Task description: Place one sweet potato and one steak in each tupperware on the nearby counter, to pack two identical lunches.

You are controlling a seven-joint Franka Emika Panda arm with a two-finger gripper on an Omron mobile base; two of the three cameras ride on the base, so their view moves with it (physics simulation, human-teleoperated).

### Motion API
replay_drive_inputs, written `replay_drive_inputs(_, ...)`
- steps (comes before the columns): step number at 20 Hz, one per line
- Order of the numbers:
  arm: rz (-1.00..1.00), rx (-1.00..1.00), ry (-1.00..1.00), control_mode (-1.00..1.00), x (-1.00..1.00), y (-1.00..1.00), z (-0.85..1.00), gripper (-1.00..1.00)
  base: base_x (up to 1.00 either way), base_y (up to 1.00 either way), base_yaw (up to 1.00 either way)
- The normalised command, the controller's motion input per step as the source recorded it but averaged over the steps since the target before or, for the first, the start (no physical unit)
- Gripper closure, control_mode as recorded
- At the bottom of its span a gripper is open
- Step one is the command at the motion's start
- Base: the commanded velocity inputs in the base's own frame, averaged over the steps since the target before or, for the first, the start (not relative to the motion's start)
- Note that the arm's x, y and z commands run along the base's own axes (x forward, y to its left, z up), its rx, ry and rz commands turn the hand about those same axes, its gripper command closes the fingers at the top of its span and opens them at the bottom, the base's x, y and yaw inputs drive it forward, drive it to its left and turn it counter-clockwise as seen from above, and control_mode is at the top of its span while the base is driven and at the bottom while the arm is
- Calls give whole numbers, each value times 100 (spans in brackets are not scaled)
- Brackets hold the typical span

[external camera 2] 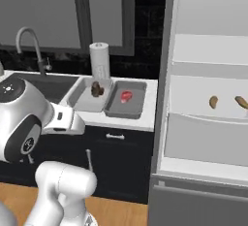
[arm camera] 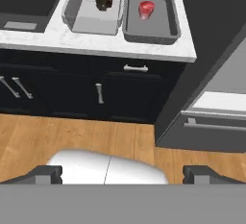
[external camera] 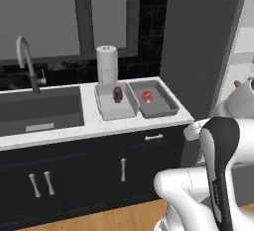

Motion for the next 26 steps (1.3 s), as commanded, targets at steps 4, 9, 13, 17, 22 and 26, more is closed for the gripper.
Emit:
replay_drive_inputs(4, 0, 0, 0, 100, 0, 0, 0, -100, -6, -100, -2)
replay_drive_inputs(9, 0, 0, 0, 100, 0, 0, 0, -100, 10, -100, 0)
replay_drive_inputs(13, 0, 0, 0, 100, 0, 0, 0, -100, 22, -98, 0)
replay_drive_inputs(17, 0, 0, 0, 100, 0, 0, 0, -100, 46, -60, 0)
replay_drive_inputs(22, 0, 0, 0, 100, 0, 0, 0, -100, 93, -5, 0)
replay_drive_inputs(26, 0, 0, 0, -100, 48, -4, -31, -100, 25, 0, 0)
